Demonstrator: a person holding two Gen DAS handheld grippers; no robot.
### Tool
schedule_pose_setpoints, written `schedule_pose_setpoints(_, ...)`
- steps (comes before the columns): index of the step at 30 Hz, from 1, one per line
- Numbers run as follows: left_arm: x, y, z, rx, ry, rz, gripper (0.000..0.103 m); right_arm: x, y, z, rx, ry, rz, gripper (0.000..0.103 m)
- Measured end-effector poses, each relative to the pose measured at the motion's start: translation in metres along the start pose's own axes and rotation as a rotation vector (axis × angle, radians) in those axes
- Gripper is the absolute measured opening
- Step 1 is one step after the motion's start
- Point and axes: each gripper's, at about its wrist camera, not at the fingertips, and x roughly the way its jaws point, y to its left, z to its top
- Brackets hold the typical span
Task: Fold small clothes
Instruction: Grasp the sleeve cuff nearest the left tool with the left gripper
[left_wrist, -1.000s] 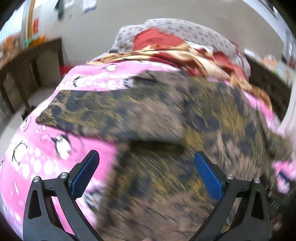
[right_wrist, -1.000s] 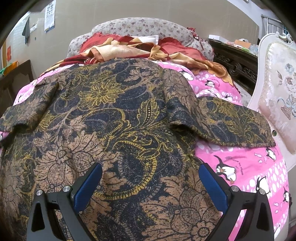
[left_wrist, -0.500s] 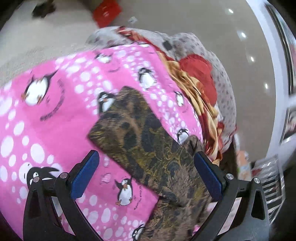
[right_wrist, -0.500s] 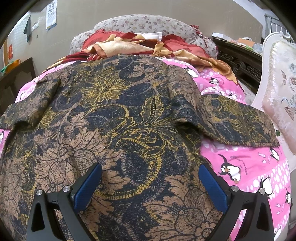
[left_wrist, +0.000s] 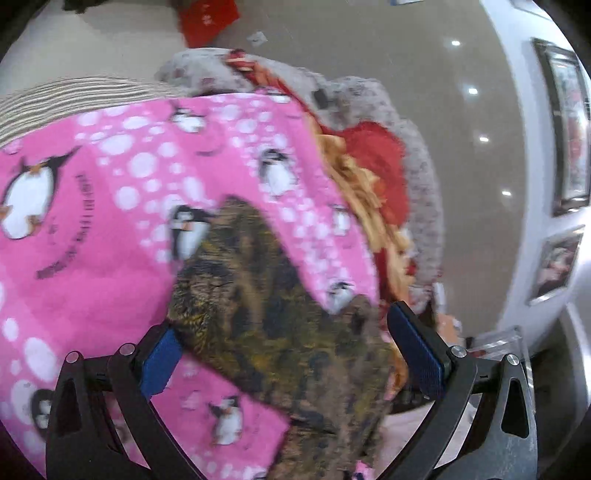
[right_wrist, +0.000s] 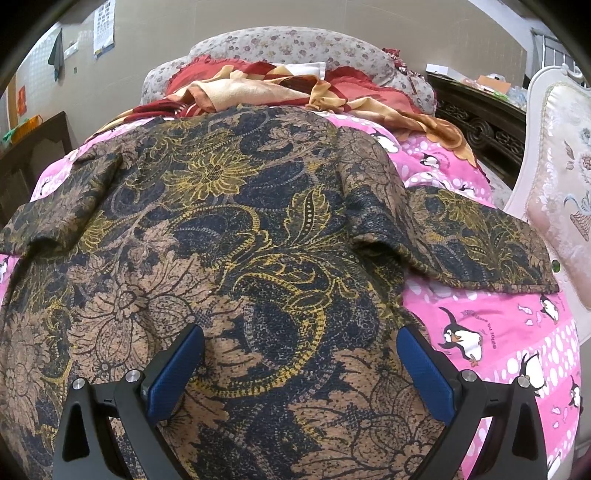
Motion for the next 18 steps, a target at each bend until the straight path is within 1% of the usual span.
schedule_pose_setpoints(1, 0.001, -0.003, -0.001, 0.005, 0.005, -0.021, 0.102, 0.000, 0.000, 0.000, -0.002, 0.001, -0.001, 0.103)
schedule_pose_setpoints(2, 0.003, -0.007, -0.001, 0.022, 0.007, -0.013, 0.101, 0.001, 0.000, 0.000, -0.002, 0.001, -0.001, 0.103)
schedule_pose_setpoints(4, 0.010, -0.008, -0.001, 0.042, 0.016, 0.034, 0.100, 0.001, 0.001, -0.001, -0.006, 0.003, -0.002, 0.103)
schedule_pose_setpoints(5, 0.015, -0.005, -0.001, 0.042, 0.025, 0.087, 0.093, 0.001, 0.001, -0.001, -0.007, 0.003, -0.003, 0.103)
schedule_pose_setpoints(6, 0.017, -0.003, -0.001, 0.042, 0.029, 0.116, 0.088, 0.001, 0.001, -0.001, -0.005, 0.002, -0.003, 0.103)
schedule_pose_setpoints(8, 0.018, -0.005, 0.001, 0.064, 0.015, 0.127, 0.086, 0.002, 0.001, -0.001, -0.003, 0.002, -0.003, 0.103)
schedule_pose_setpoints(10, 0.018, -0.007, 0.004, 0.077, 0.010, 0.149, 0.073, 0.002, 0.001, -0.001, -0.004, 0.003, -0.004, 0.103)
schedule_pose_setpoints(11, 0.018, -0.007, 0.005, 0.079, 0.005, 0.162, 0.060, 0.002, 0.001, -0.001, -0.005, 0.003, -0.004, 0.103)
schedule_pose_setpoints(12, 0.019, -0.007, 0.006, 0.078, 0.007, 0.165, 0.051, 0.002, 0.001, 0.000, -0.006, 0.005, -0.004, 0.103)
schedule_pose_setpoints(14, 0.024, -0.005, 0.006, 0.078, 0.032, 0.170, 0.046, 0.002, 0.001, 0.000, -0.007, 0.006, -0.004, 0.103)
schedule_pose_setpoints(16, 0.031, -0.009, 0.004, 0.113, 0.050, 0.223, 0.031, 0.002, 0.001, -0.001, -0.007, 0.006, -0.005, 0.103)
schedule_pose_setpoints(17, 0.033, -0.010, 0.003, 0.129, 0.054, 0.249, 0.018, 0.002, 0.001, 0.000, -0.007, 0.006, -0.005, 0.103)
schedule_pose_setpoints(18, 0.034, -0.010, 0.002, 0.136, 0.053, 0.279, 0.009, 0.002, 0.001, -0.001, -0.007, 0.006, -0.005, 0.103)
